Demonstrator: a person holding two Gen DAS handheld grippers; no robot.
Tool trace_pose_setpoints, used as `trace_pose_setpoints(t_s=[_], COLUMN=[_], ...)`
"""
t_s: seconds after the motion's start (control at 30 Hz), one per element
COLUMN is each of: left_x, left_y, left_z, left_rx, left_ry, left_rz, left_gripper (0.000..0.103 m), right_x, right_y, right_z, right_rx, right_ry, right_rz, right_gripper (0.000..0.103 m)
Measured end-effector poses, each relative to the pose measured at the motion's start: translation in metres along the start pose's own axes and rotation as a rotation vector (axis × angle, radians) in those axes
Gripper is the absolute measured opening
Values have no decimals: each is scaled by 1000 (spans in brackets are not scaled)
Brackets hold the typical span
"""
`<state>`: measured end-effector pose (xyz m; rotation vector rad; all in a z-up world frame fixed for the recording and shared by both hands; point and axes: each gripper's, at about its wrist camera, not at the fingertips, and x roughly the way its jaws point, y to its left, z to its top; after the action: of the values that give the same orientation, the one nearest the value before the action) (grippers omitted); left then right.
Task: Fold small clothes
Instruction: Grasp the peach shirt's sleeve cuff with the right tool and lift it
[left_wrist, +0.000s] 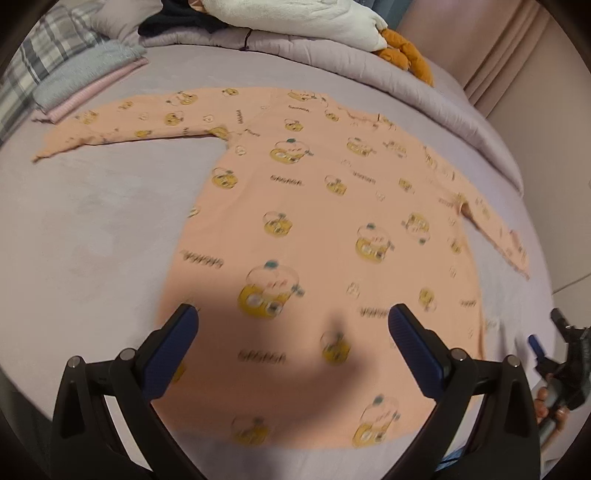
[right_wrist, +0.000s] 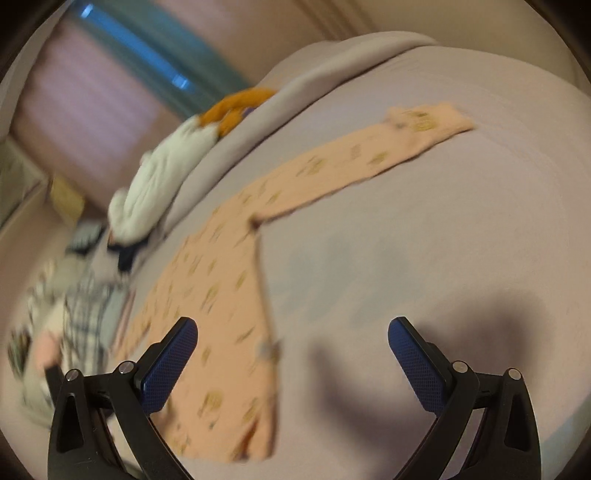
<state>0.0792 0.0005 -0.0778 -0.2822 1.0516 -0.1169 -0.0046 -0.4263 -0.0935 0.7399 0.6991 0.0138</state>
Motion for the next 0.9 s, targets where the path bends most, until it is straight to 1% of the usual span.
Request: trace_pose_setpoints(t_s=[0.03,0.17,0.23,0.27,0.33,0.43,0.6,0.67,0.73,0.8,0.83,0.87,0.9], left_x=[3,15,20,21,23,29,39,42,44,46,48,49,50], left_y=[0,-1,-3,-5,-11,-19,-27,-29,-32,-34,-34,-34,-34], left_z=[5,21,30,33,42,54,73,77,80,82,83,84,85], left_rx=[-15,-61,-83,-85,-71,-52,-26,-16,-4,6,11,13,11], left_ry=[-4,3,3,-3,-18,-22,-35,-38,-43,-45,-43,-41,-38], left_rz=[-21,-115,-167,-173,-155,-122,-92,-86,-82,-71,-67,-65,-64], left_gripper=[103,103,103,103,103,103,103,103,103,103,103,103,103], right_x=[1,15,23,27,38,54,67,69,69,72,72,73,72], right_y=[-10,-37,-46,-52,-62,-73,-80,-84,-84,-86,-87,-87,-86], right_z=[8,39,52,59,76,96,120,125,126,127,125,125,123], right_rx=[29,115,154,169,202,245,288,327,345,359,363,361,348], right_ry=[-14,-46,-58,-64,-79,-93,-136,-173,-195,-202,-202,-205,-204], right_rz=[-1,51,52,45,21,10,29,39,43,51,39,27,2], right_gripper=[102,102,102,102,102,102,102,101,89,58,53,39,20])
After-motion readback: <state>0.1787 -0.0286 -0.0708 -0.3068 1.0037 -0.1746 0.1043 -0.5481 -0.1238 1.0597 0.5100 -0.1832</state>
